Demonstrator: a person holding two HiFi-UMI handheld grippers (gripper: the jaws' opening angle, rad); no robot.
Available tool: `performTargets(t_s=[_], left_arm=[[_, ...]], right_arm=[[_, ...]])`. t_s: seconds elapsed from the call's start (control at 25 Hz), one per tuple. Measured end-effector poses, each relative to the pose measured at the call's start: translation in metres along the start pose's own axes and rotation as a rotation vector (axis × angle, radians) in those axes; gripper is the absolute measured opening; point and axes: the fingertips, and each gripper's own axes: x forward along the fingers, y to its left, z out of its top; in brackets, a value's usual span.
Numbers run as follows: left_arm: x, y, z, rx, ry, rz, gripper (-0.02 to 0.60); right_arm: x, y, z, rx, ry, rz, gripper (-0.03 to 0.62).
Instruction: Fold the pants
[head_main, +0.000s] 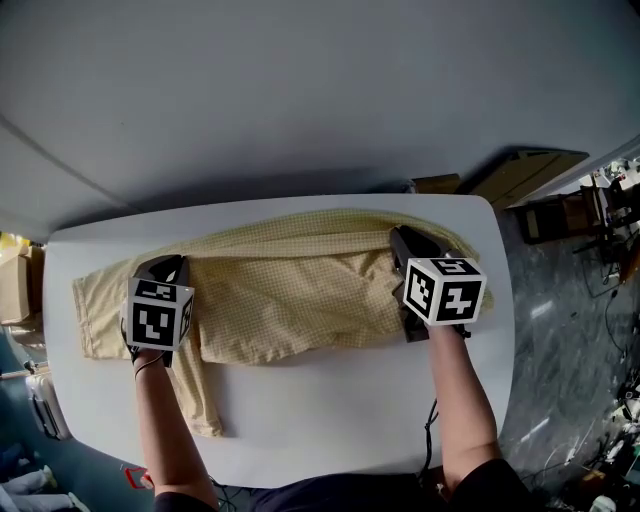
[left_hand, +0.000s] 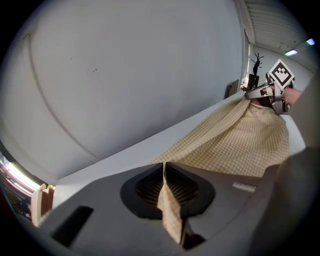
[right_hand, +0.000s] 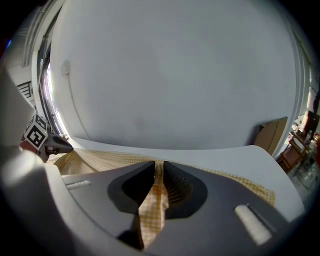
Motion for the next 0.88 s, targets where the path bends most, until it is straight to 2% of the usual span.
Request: performTargets(t_s=[0.16, 0.36, 0.52, 0.64, 0.8, 0.88], left_arm=[[-0.002, 0.003, 0.003, -0.013, -0.022, -0.006, 0.028], [-0.013, 0.007, 0.011, -0.034, -0.061, 0.000, 0.048], [-0.023, 0.010, 0.016, -0.054, -0.095, -0.013, 0.061], [-0.033, 0.020, 0.017, -0.069, -0.111, 0.014, 0.091], [-0.048, 0.033, 0.021, -0.083, -0.139, 0.096, 0.072], [-0.051, 0.027, 0.024, -0.081, -0.145, 0.075, 0.047]], right_arm=[[-0.001, -0.005, 0.010, 0.021, -0.028, 0.005, 0.077], [-0.007, -0.018, 0.027, 0.024, -0.076, -0.026, 0.073], [-0.016, -0.017, 0.037, 0.042, -0.123, -0.012, 0.072], [-0.026, -0.011, 0.044, 0.020, -0.142, 0.012, 0.072], [-0.038, 0.000, 0.047, -0.009, -0.140, 0.050, 0.066], [-0.044, 0.004, 0.044, -0.026, -0.133, 0.064, 0.063]])
